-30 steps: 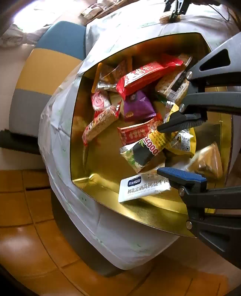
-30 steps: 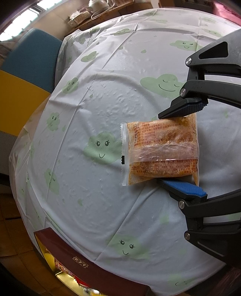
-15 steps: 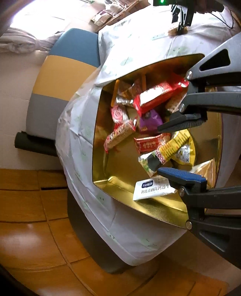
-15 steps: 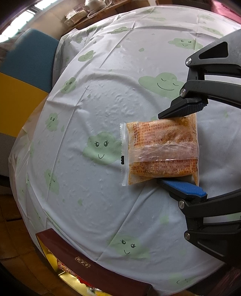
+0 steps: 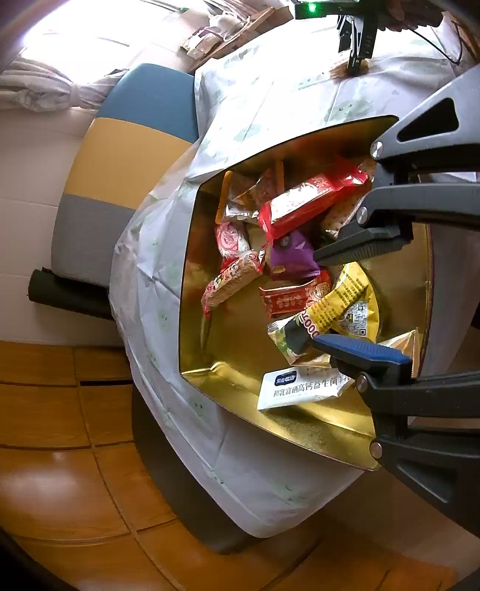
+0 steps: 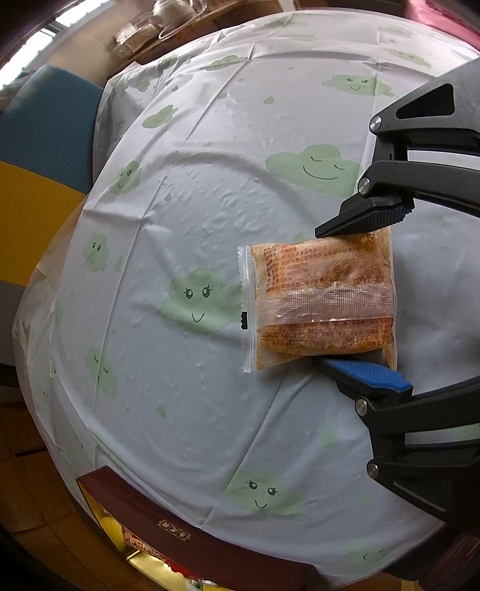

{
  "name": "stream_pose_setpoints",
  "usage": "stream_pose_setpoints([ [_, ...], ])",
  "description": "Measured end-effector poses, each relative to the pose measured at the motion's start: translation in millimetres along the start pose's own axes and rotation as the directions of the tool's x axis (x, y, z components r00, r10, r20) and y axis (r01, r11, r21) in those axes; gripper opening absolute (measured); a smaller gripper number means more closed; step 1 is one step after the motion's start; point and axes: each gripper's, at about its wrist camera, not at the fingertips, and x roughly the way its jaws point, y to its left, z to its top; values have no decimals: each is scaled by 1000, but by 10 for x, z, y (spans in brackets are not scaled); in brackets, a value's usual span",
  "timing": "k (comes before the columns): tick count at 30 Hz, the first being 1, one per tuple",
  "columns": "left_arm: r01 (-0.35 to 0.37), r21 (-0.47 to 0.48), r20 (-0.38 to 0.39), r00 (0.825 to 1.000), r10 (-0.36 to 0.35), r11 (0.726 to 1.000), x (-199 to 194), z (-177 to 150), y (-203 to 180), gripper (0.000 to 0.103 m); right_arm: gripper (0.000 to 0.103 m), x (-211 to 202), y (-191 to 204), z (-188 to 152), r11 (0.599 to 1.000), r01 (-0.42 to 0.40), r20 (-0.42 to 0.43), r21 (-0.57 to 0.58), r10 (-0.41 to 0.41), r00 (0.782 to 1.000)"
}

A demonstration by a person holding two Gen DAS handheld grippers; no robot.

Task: Organize snacks
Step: 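Carry the bread pack with the right gripper over the gold tin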

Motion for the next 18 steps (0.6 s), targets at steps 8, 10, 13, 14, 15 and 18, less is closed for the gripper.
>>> stream_pose_setpoints([
  [8, -3, -24, -9, 1000, 3, 1000, 27, -23, 81, 39, 61, -67, -25, 8, 998, -37, 26, 54, 35, 999],
  [10, -3, -30, -8, 1000, 3, 1000, 30, -23, 101, 39, 61, -145, -21, 28, 995, -66, 46, 73, 63, 997],
  [13, -8, -42, -5, 1000, 8, 999, 31, -19, 147, 39, 61, -292, 67, 74, 992, -105, 82, 65, 99, 992],
  [14, -11, -48, -3, 1000, 11, 999, 31, -15, 170, 39, 61, -373, 147, 109, 991, -123, 101, 45, 118, 988],
  [15, -14, -55, -2, 1000, 14, 998, 30, -10, 198, 39, 61, -444, 215, 134, 990, -135, 115, 28, 131, 985],
  [18, -30, -77, 5, 1000, 31, 997, 16, 8, 293, 39, 61, -634, 485, 235, 982, -188, 158, -32, 191, 969],
])
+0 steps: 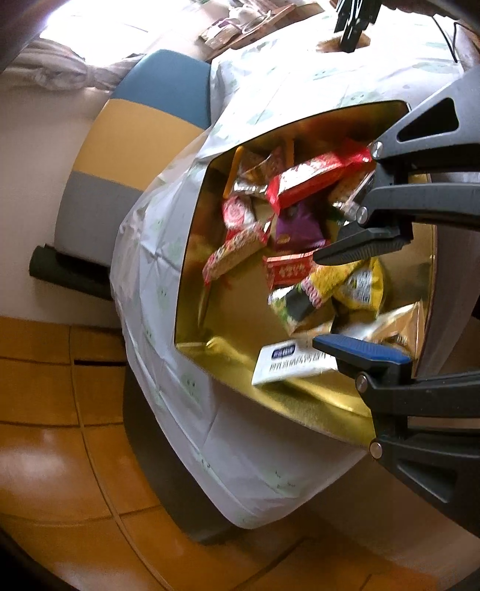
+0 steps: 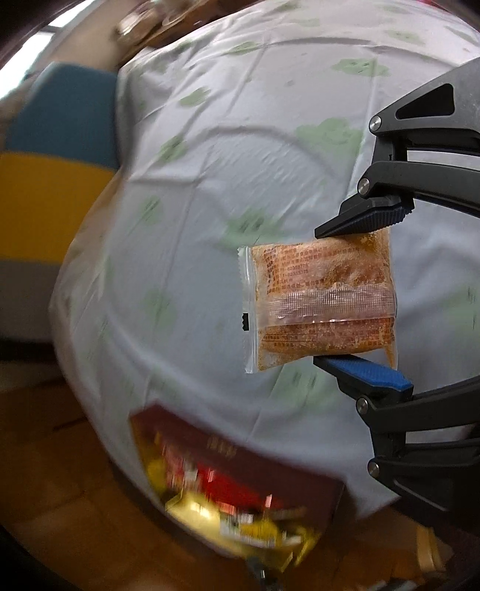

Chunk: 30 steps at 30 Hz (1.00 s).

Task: Organize snacks
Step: 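Carry the bread pack with the right gripper over the gold tin, then lower the bread pack into the tin and open the right gripper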

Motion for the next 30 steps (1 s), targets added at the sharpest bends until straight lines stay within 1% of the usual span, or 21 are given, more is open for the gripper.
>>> stream_pose_setpoints([
  [3, -17, -27, 9, 1000, 17, 1000, -10, 24, 111, 39, 61, -80, 396, 139, 995, -72, 33, -66, 74, 997],
  [7, -33, -50, 18, 999, 34, 998, -25, 34, 216, 39, 61, -136, 982, 266, 971, -181, 56, -154, 191, 980],
  [10, -40, -57, 15, 999, 40, 998, -12, 27, 267, 39, 61, -31, 1458, 357, 946, -242, 36, -215, 255, 966],
  [13, -43, -65, 4, 999, 43, 997, 14, 5, 300, 39, 61, 153, 1784, 360, 931, -261, -2, -255, 270, 963],
  [16, -42, -67, -7, 999, 42, 997, 52, -14, 323, 39, 61, 430, 2067, 332, 921, -254, -51, -296, 251, 967],
  [19, -40, -72, -14, 999, 39, 997, 77, -30, 341, 39, 62, 609, 2106, 277, 921, -255, -99, -294, 236, 967],
  [22, -40, -76, -19, 999, 39, 996, 98, -31, 336, 39, 62, 623, 2043, 242, 923, -264, -103, -279, 244, 964],
  [24, -39, -71, -20, 999, 37, 997, 111, -38, 314, 39, 62, 606, 2008, 215, 921, -260, -92, -292, 243, 966],
  [25, -38, -68, -23, 999, 37, 997, 117, -41, 302, 39, 60, 592, 2005, 187, 918, -258, -93, -300, 242, 966],
  [26, -36, -65, -25, 999, 35, 997, 121, -46, 287, 39, 53, 590, 2004, 167, 917, -263, -98, -301, 244, 965],
  [27, -34, -61, -25, 999, 32, 998, 117, -50, 272, 39, 51, 603, 2007, 141, 915, -269, -108, -301, 248, 963],
  [28, -34, -58, -24, 999, 32, 998, 112, -50, 263, 39, 49, 614, 2019, 131, 915, -271, -112, -299, 249, 962],
  [30, -36, -52, -22, 999, 35, 998, 96, -41, 244, 39, 49, 656, 2055, 148, 915, -273, -111, -296, 251, 962],
])
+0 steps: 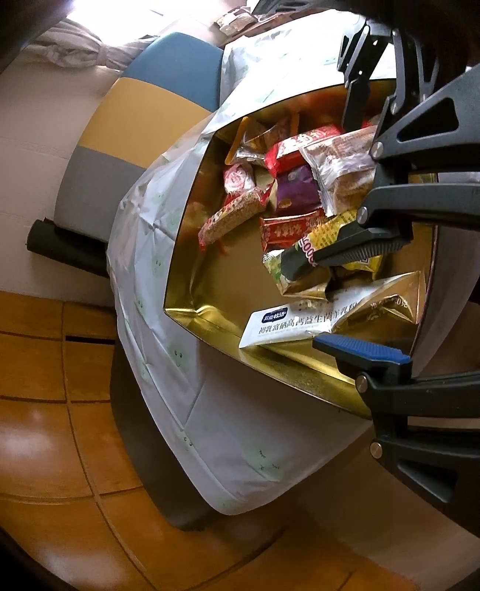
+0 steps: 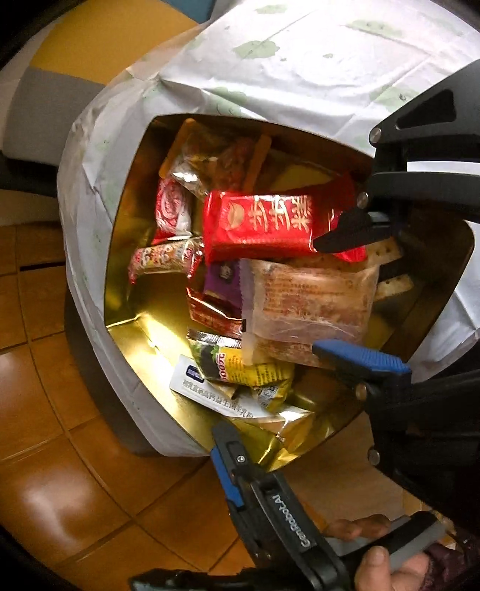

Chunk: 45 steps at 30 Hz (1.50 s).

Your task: Organize snacks

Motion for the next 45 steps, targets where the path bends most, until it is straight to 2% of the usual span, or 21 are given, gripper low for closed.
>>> stream_pose_setpoints([
  [3, 0, -2, 11, 1000, 0, 1000, -43, 25, -7, 39, 49, 31, 48, 28, 1000, 27, 19, -14, -27, 999],
  [12, -13, 39, 96, 995, 10, 999, -276, 73, -151, 42, 52, -63, -4, -22, 999, 27, 31, 42, -29, 999],
  [14, -15, 45, 104, 995, 10, 999, -310, 63, -186, 42, 60, -154, -7, -64, 998, 38, 62, 55, -41, 997],
  [18, -14, 49, 118, 993, 8, 999, -385, 20, -245, 42, 62, -355, 16, -144, 993, 88, 133, 75, -97, 986],
  [19, -15, 49, 122, 993, 9, 999, -403, 4, -261, 43, 66, -403, 11, -172, 991, 98, 151, 90, -111, 982],
  [22, -30, 64, 154, 988, 20, 998, -492, -36, -332, 51, 70, -513, -22, -255, 984, 117, 193, 136, -142, 971],
  [24, -45, 72, 183, 983, 32, 996, -567, -48, -378, 61, 71, -593, -64, -335, 972, 143, 219, 184, -183, 958],
  [29, -81, 57, 224, 972, 66, 995, -683, -54, -459, 62, 72, -754, -140, -456, 949, 193, 260, 248, -257, 931],
  [32, -152, 46, 246, 960, 136, 987, -723, -57, -514, 62, 76, -804, -160, -498, 942, 209, 274, 264, -281, 920],
  [33, -171, 52, 254, 955, 152, 984, -734, -62, -533, 62, 77, -816, -169, -519, 940, 213, 276, 266, -286, 918],
  [37, -174, 51, 278, 948, 153, 984, -785, -90, -538, 62, 78, -827, -192, -595, 934, 220, 271, 282, -297, 916],
  [41, -205, 52, 320, 931, 179, 977, -851, -108, -577, 62, 78, -851, -202, -641, 929, 221, 274, 296, -304, 912],
  [45, -182, 49, 309, 938, 158, 982, -866, -105, -577, 62, 78, -864, -198, -652, 929, 224, 277, 296, -308, 910],
])
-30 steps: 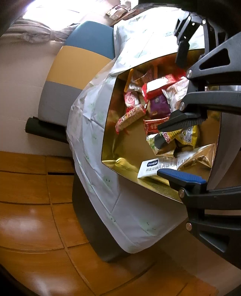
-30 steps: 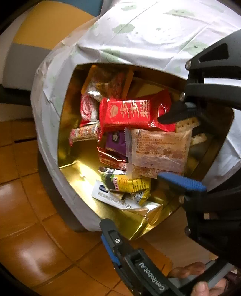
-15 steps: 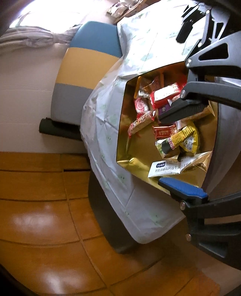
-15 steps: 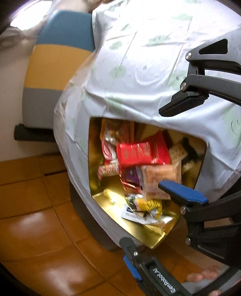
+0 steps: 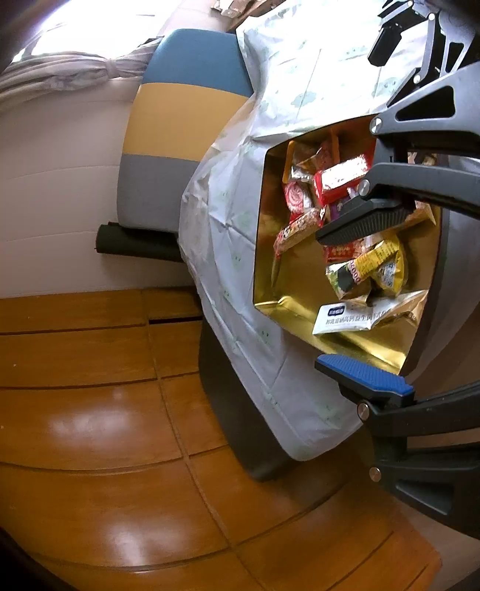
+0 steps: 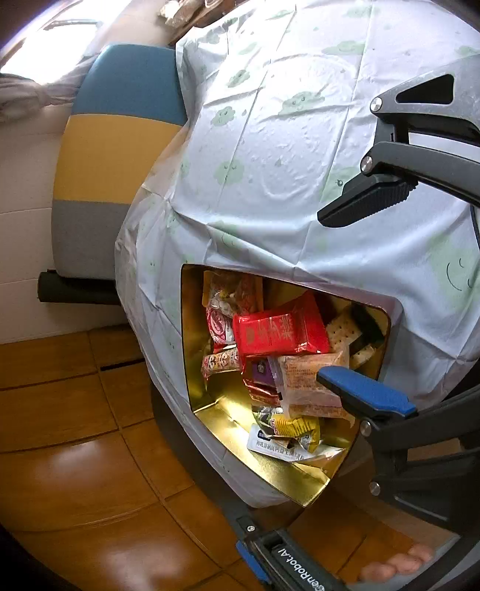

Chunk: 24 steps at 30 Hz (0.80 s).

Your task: Organize snacks

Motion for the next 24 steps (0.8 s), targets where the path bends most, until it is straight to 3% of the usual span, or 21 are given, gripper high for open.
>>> stream_pose_setpoints([
  [24, 2, -17, 23, 1000, -2, 1000, -29, 0, 38, 62, 79, 23, 63, -24, 1000, 9, -6, -21, -10, 1000],
])
